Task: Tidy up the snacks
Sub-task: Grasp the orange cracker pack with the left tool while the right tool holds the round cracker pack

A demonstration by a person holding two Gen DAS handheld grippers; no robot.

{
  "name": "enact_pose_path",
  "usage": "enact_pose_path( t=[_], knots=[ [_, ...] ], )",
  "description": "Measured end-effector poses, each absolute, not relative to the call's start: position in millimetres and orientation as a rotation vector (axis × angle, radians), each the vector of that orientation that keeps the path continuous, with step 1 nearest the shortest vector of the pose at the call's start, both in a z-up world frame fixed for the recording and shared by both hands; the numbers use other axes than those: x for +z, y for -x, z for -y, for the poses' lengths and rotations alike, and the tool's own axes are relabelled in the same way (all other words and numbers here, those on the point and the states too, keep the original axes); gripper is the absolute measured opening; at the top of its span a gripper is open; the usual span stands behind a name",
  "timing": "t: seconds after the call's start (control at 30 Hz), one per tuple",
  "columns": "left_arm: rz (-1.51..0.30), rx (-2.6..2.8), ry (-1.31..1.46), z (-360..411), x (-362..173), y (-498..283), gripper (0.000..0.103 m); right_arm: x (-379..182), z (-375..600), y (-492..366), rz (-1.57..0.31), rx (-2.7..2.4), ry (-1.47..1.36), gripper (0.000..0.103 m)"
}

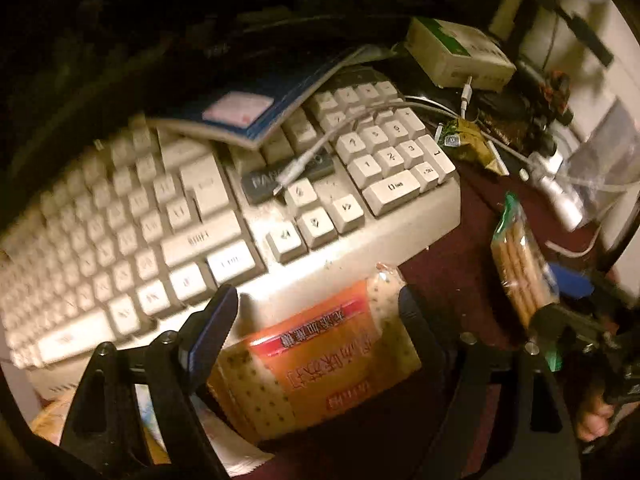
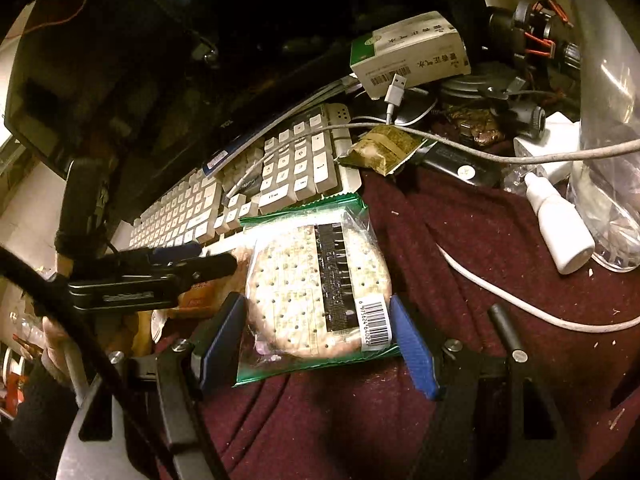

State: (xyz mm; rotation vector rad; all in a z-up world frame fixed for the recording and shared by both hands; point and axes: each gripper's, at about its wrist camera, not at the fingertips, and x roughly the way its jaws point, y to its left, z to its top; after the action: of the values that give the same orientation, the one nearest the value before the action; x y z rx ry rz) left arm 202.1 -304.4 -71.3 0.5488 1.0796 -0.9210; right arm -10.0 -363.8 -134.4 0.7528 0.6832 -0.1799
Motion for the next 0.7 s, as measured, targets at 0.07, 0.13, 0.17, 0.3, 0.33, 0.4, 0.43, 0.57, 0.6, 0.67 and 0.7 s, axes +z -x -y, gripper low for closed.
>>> enact_pose_path(
  t=[0.07, 0.13, 0.17, 0.3, 0.33, 0.4, 0.43, 0.57, 0.6, 0.67, 0.7],
  knots=[
    [-1.135, -0.96, -0.523, 297, -71, -203, 0.083, -134, 364, 10, -0.681, -0.175, -0.758, 0.073],
    [-1.147, -0.981, -0.572, 292, -71, -194, 0.083, -134, 364, 10, -0.679, -0.176, -0.759, 0.073],
    [-1.16, -0.989, -0.575, 290, -71, -190, 0.083, -134, 364, 9, -0.677, -0.176, -0.76, 0.073],
    [-1.219, -1.018, -0.564, 282, -68, -174, 0.083, -133, 364, 11, -0.667, -0.197, -0.751, 0.073],
    [-1.224, -1.012, -0.547, 280, -66, -170, 0.083, -132, 364, 12, -0.666, -0.201, -0.748, 0.073],
    [-1.221, -0.986, -0.537, 276, -67, -158, 0.083, -133, 364, 11, -0.672, -0.208, -0.742, 0.073],
    [-1.218, -0.96, -0.534, 275, -68, -152, 0.083, -134, 363, 10, -0.678, -0.209, -0.739, 0.073],
    [-1.18, -0.761, -0.559, 273, -78, -130, 0.082, -134, 361, 7, -0.69, -0.219, -0.714, 0.074],
    [-1.176, -0.723, -0.545, 271, -79, -128, 0.082, -133, 360, 7, -0.69, -0.221, -0.703, 0.074],
    [-1.156, -0.662, -0.521, 265, -80, -123, 0.07, -133, 358, 5, -0.694, -0.226, -0.685, 0.074],
    [-1.139, -0.648, -0.516, 262, -80, -119, 0.069, -133, 357, 4, -0.702, -0.225, -0.675, 0.074]
  ],
)
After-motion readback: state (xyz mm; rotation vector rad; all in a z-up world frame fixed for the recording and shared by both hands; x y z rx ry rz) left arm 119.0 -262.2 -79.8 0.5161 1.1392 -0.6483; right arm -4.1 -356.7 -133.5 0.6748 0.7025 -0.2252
